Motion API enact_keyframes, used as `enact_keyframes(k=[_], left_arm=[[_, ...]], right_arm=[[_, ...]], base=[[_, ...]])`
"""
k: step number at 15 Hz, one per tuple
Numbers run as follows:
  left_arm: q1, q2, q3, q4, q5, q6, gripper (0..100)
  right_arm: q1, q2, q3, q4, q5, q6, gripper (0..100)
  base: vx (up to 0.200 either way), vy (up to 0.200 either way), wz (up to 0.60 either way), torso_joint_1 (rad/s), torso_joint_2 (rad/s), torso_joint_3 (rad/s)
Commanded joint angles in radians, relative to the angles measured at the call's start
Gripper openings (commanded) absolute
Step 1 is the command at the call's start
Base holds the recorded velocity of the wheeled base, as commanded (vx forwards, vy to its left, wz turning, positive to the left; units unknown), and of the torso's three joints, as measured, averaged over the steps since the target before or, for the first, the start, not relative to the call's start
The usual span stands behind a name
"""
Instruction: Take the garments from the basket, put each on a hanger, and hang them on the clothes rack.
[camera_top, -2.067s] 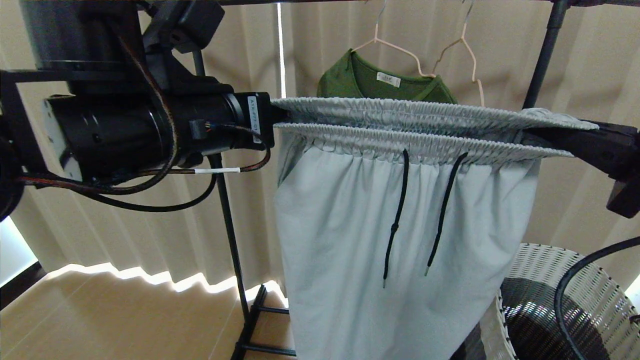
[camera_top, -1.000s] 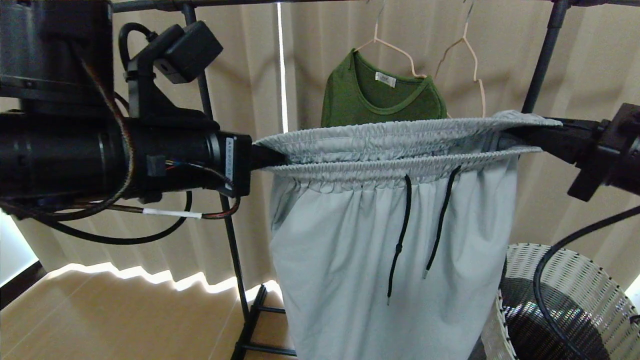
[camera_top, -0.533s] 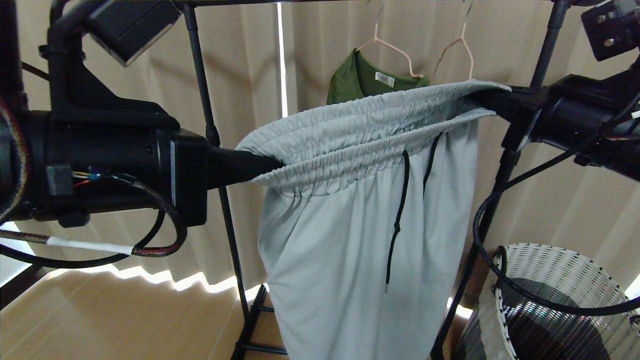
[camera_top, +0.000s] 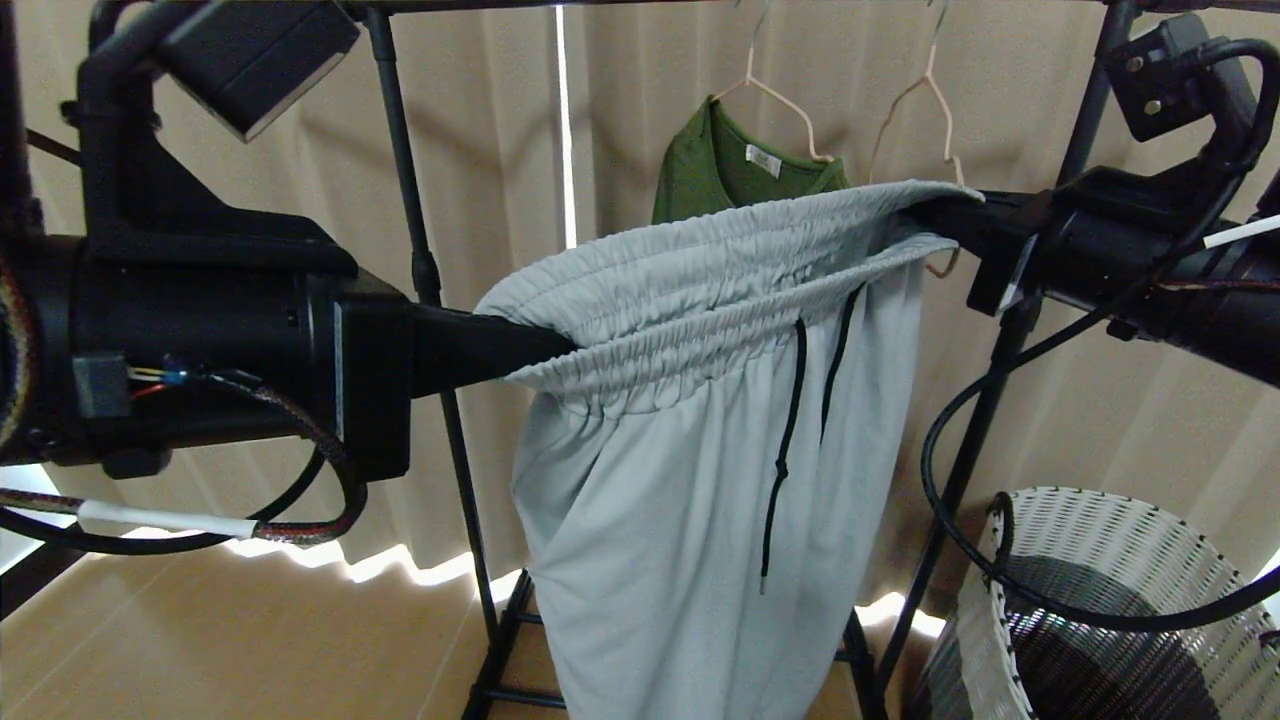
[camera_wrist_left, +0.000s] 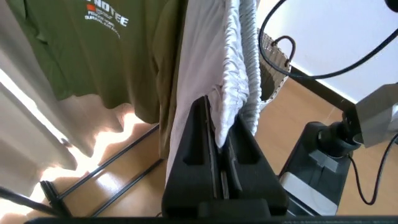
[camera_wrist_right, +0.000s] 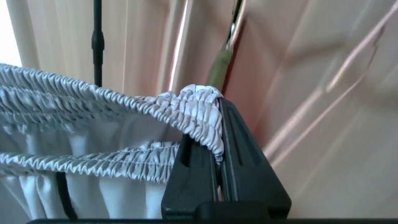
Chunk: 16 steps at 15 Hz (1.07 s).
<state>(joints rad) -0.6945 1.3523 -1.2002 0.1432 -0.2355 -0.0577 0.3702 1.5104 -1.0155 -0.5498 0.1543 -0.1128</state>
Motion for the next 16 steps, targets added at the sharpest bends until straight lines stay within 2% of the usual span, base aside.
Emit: enact_keyframes(k=[1,3,4,5,6,8,11,14,16], left_arm=[[0.020,0.010,-0.009,-0.025,0.001,-0.001,0],[0.043,0.037,-0.010,-0.085,0.024,-0.001,0],[0.046,0.073,-0.022,-0.132,0.104,-0.001,0],[0.047,0.085,-0.027,-0.140,0.133,-0.001,0],[0.061,0.116,-0.036,-0.149,0.216,-0.001,0],[0.062,0.126,-0.029,-0.149,0.239,-0.001,0],[0.066,0.123,-0.024,-0.149,0.243,-0.001,0],[0.067,0.126,-0.002,-0.151,0.354,0.038,0],[0.067,0.122,0.001,-0.152,0.369,0.038,0]], right_arm=[[-0.005,-0.055,0.012,0.050,-0.001,-0.001,0],[-0.005,-0.125,0.009,0.154,-0.001,-0.001,0],[-0.007,-0.184,0.011,0.223,-0.001,-0.001,0],[-0.010,-0.200,0.012,0.241,-0.001,-0.001,0],[-0.019,-0.243,0.029,0.297,-0.001,0.001,0],[-0.019,-0.260,0.081,0.310,0.001,0.001,0],[-0.019,-0.257,0.089,0.304,0.001,0.001,0],[-0.017,-0.256,0.107,0.303,0.004,0.002,0],[-0.017,-0.253,0.101,0.301,0.004,0.002,0]], base=[[0.000,0.000,0.00,0.000,0.00,0.000],[0.000,0.000,0.00,0.000,0.00,0.000],[0.000,0.000,0.00,0.000,0.00,0.000],[0.000,0.000,0.00,0.000,0.00,0.000],[0.000,0.000,0.00,0.000,0.00,0.000],[0.000,0.000,0.00,0.000,0.00,0.000],[0.000,0.000,0.00,0.000,0.00,0.000],[0.000,0.000,0.00,0.000,0.00,0.000],[0.000,0.000,0.00,0.000,0.00,0.000]])
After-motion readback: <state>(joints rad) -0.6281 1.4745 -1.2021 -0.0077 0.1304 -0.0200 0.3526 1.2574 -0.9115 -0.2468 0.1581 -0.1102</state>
